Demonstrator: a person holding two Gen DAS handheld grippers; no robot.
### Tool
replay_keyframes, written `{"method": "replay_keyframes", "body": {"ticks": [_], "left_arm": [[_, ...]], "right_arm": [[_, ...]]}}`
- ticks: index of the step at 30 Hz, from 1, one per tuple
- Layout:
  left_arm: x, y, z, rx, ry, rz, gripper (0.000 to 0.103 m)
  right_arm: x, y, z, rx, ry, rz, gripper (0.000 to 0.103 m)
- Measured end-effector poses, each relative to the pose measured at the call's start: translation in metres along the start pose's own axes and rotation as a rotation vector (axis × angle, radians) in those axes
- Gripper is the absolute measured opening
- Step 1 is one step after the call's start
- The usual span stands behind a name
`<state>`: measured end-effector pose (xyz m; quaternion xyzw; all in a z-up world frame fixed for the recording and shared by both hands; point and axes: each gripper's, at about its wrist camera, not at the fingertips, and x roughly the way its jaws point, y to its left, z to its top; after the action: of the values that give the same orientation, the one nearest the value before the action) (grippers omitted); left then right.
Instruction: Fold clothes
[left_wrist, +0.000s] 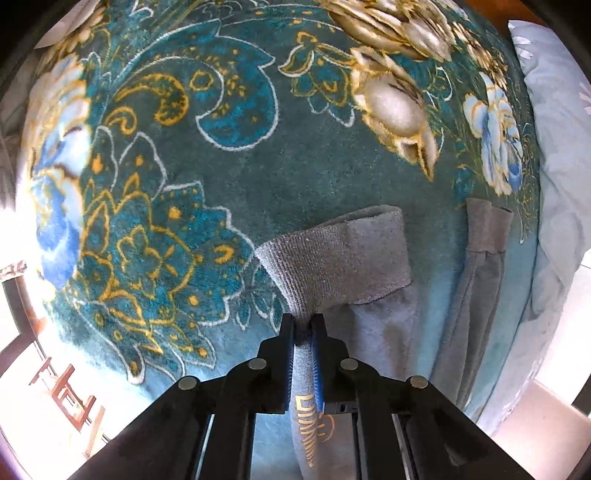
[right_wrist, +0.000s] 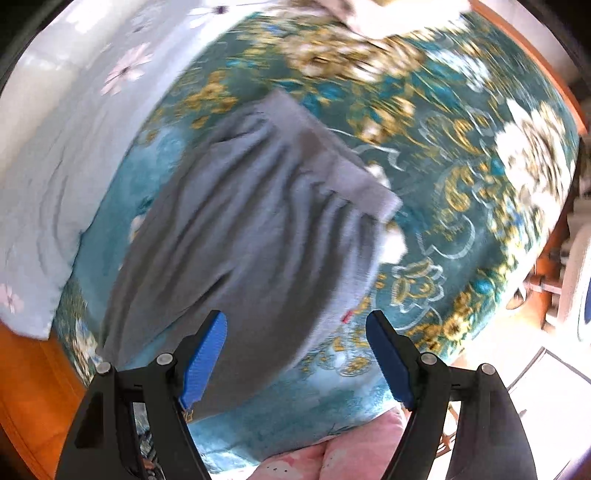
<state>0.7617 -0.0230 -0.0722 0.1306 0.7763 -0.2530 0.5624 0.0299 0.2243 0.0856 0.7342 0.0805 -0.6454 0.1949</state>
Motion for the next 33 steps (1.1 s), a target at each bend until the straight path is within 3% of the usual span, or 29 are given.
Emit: {"method": "replay_keyframes", "body": {"ticks": [6, 9, 16, 22, 24, 26, 29, 33], "left_arm": [[-0.015, -0.009, -0.011, -0.039, 0.002, 0.032, 0.009], [-0.024, -0.020, -0.018, -0.007, -0.012, 0.066, 0.009], [-0.035, -0.057, -0.016, 0.063, -0.036, 0.147, 0.010], [-0.037, -0.068, -0.024, 0.087, -0.052, 0.169, 0.010], [-0.038, -0.072, -0.029, 0.087, -0.055, 0.172, 0.010], [-0.036, -0.077, -0.030, 0.088, -0.058, 0.172, 0.010], [-0.036, -0.080, -0.034, 0.078, -0.063, 0.164, 0.009], [-0.040, -0.085, -0.033, 0.075, -0.081, 0.155, 0.010]], "right_arm": [[0.038, -0.064, 0.011, 0.227, 0.040, 0.061, 0.079], [0.058, -0.083, 0.016, 0.302, 0.045, 0.102, 0.078], [0.103, -0.091, 0.043, 0.302, 0.086, 0.083, 0.057], [0.133, -0.098, 0.057, 0.352, 0.127, 0.059, 0.053], [0.142, -0.098, 0.059, 0.359, 0.143, 0.052, 0.047], [0.146, -0.095, 0.060, 0.363, 0.151, 0.067, 0.032], [0.146, -0.089, 0.061, 0.356, 0.158, 0.068, 0.018], [0.135, -0.082, 0.062, 0.362, 0.155, 0.079, 0.010]]}}
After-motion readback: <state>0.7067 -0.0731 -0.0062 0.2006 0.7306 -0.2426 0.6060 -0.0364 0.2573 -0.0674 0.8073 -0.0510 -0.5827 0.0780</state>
